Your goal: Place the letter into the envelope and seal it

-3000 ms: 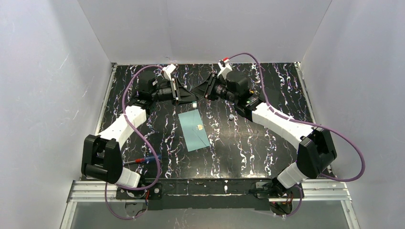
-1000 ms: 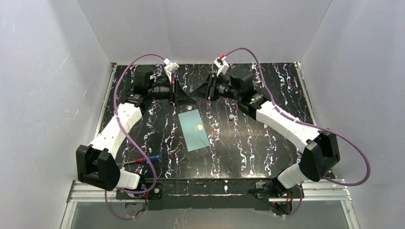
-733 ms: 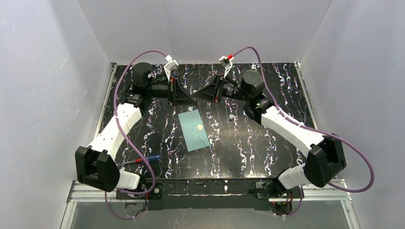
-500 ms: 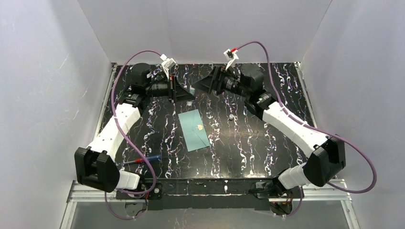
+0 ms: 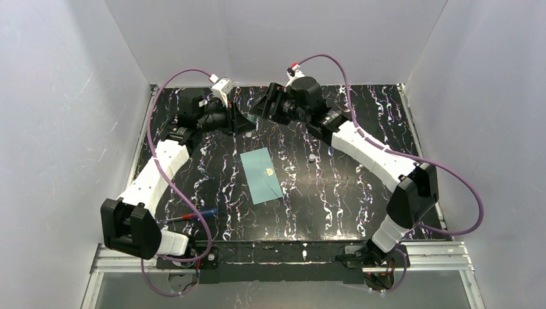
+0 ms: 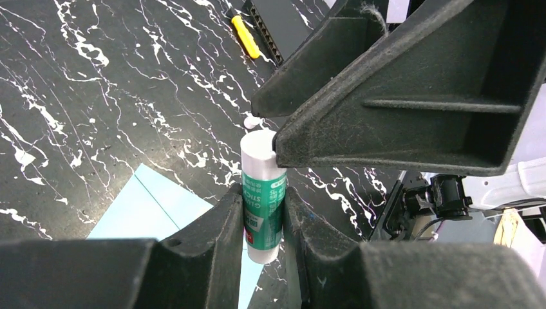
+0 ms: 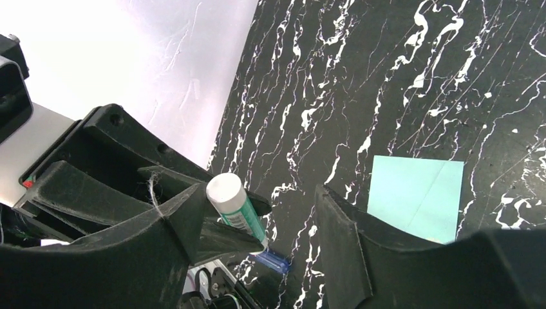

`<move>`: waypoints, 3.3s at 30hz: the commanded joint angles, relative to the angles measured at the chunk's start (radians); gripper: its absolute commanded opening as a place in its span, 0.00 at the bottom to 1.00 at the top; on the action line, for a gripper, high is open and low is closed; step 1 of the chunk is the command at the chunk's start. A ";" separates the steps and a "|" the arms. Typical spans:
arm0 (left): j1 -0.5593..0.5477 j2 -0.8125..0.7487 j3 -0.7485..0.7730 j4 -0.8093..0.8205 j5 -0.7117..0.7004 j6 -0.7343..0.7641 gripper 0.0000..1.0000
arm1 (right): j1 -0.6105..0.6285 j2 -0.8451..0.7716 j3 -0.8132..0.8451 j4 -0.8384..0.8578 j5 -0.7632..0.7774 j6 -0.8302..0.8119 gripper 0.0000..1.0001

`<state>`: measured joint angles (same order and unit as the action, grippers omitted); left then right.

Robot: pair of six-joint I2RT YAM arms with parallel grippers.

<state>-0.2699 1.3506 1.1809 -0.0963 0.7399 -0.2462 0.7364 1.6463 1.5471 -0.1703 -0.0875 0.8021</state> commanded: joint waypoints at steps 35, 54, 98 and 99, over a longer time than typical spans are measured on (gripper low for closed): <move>0.005 -0.008 0.074 -0.124 0.085 0.011 0.00 | -0.014 -0.030 0.001 0.191 -0.252 0.013 0.01; 0.007 -0.041 0.061 0.186 0.425 -0.165 0.00 | -0.084 -0.152 -0.157 0.468 -0.475 -0.068 0.66; 0.001 0.012 0.160 0.151 0.586 -0.221 0.00 | -0.029 -0.017 -0.145 1.095 -1.029 0.255 0.01; 0.000 0.009 0.158 0.151 0.575 -0.219 0.00 | -0.029 -0.008 -0.142 1.126 -1.025 0.290 0.01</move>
<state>-0.2646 1.3537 1.3102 0.0116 1.3376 -0.4397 0.6651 1.6073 1.3911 0.6529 -0.8940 0.8448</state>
